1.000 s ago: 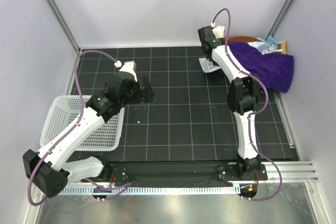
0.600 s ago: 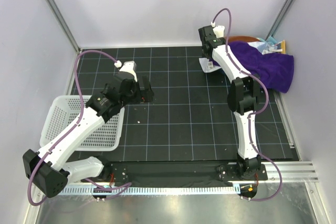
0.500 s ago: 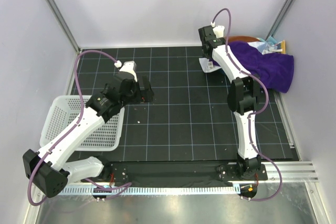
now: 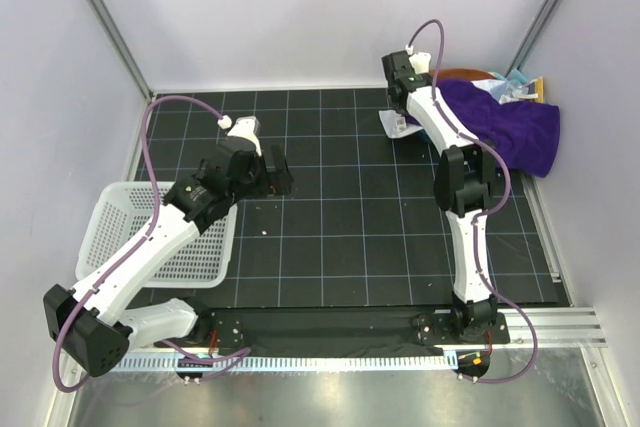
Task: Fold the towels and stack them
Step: Grab crumpled towel
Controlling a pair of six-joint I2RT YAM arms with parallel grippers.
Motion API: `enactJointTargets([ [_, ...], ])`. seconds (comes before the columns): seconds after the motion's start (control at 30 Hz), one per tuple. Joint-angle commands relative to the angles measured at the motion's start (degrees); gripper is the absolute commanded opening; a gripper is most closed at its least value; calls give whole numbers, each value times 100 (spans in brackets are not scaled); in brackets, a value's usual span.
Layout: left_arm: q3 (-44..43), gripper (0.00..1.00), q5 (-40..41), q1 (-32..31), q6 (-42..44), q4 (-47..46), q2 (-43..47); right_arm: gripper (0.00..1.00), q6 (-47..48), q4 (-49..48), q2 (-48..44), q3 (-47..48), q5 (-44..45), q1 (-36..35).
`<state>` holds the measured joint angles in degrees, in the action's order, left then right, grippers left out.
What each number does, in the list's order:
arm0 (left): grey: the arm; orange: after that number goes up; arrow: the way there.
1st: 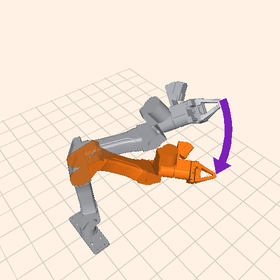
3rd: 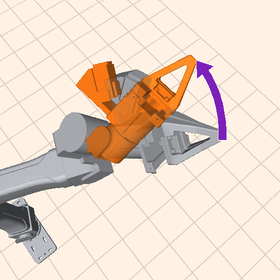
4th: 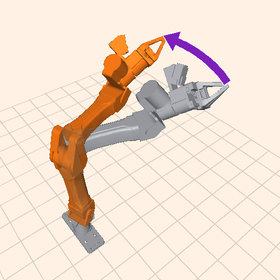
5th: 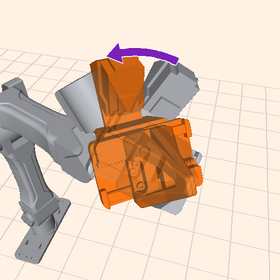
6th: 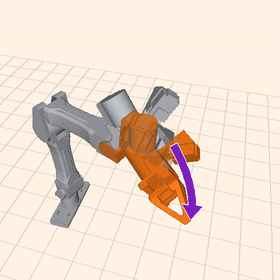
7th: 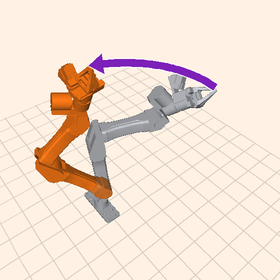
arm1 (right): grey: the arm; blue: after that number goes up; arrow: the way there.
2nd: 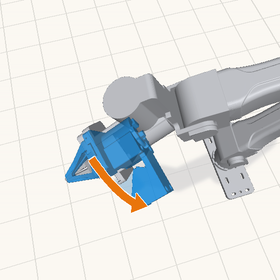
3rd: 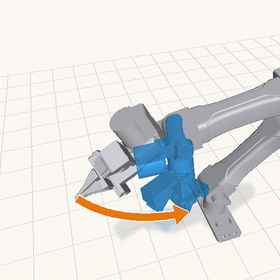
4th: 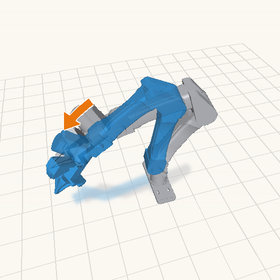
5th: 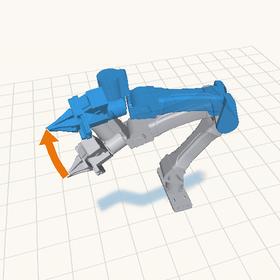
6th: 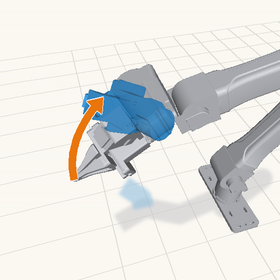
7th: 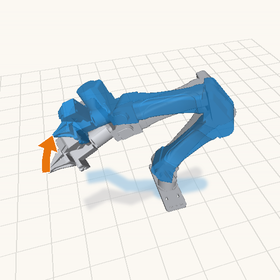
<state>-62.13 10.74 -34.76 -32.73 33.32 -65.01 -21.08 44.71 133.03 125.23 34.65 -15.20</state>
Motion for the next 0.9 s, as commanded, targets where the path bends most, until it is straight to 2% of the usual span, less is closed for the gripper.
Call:
enactJointTargets([
  [0.0,-36,100,24,-13,39,-71,-11,19,-36,-155,-163,37,24,52],
  [0.07,-45,100,24,-13,30,-71,-29,14,-45,-164,-251,45,76,79],
  [0.23,-54,100,33,-13,30,-71,-38,11,-63,-173,-497,37,103,184],
  [0.27,-45,100,33,-13,39,-71,-29,8,-63,-173,-541,45,68,210],
  [0.47,-54,100,60,-13,39,-71,-55,1,-19,-147,-866,37,-82,307],
  [0.87,-45,100,130,-4,21,-63,-11,1,34,99,-1507,423,-371,316],
])
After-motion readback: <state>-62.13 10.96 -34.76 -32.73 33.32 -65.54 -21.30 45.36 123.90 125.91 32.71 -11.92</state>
